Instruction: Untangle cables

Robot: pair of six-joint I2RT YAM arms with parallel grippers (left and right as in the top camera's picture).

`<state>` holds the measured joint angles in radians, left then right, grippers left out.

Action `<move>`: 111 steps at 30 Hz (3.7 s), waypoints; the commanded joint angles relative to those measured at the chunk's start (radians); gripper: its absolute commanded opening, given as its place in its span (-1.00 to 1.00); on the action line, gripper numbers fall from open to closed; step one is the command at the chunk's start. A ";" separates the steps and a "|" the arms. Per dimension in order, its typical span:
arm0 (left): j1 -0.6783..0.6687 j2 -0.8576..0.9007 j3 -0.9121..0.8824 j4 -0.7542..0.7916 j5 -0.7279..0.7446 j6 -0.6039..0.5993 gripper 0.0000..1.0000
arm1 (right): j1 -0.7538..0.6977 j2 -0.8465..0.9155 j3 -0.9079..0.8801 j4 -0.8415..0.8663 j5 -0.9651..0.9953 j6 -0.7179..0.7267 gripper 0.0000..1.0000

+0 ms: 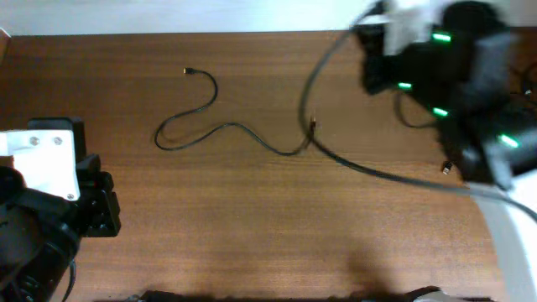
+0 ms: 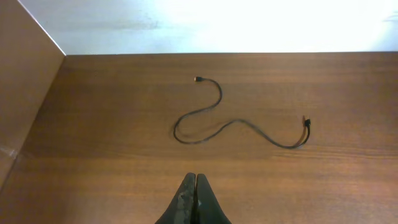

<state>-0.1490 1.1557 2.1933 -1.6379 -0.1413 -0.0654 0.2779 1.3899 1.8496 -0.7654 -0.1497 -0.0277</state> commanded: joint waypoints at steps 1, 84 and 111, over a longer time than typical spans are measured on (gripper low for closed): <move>0.003 0.002 -0.001 0.002 0.048 -0.010 -1.00 | 0.006 0.009 -0.002 -0.055 -0.121 0.013 -0.92; 0.003 0.002 -0.001 -0.050 -0.027 -0.017 -1.00 | 0.439 0.642 0.177 -0.259 -0.021 -0.148 -0.92; 0.003 0.002 -0.001 0.005 -0.013 -0.016 -1.00 | -0.945 0.144 0.617 -0.579 0.547 0.567 -0.93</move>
<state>-0.1490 1.1557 2.1933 -1.6157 -0.1570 -0.0765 -0.6197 1.5257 2.5824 -1.3991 0.4530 0.4953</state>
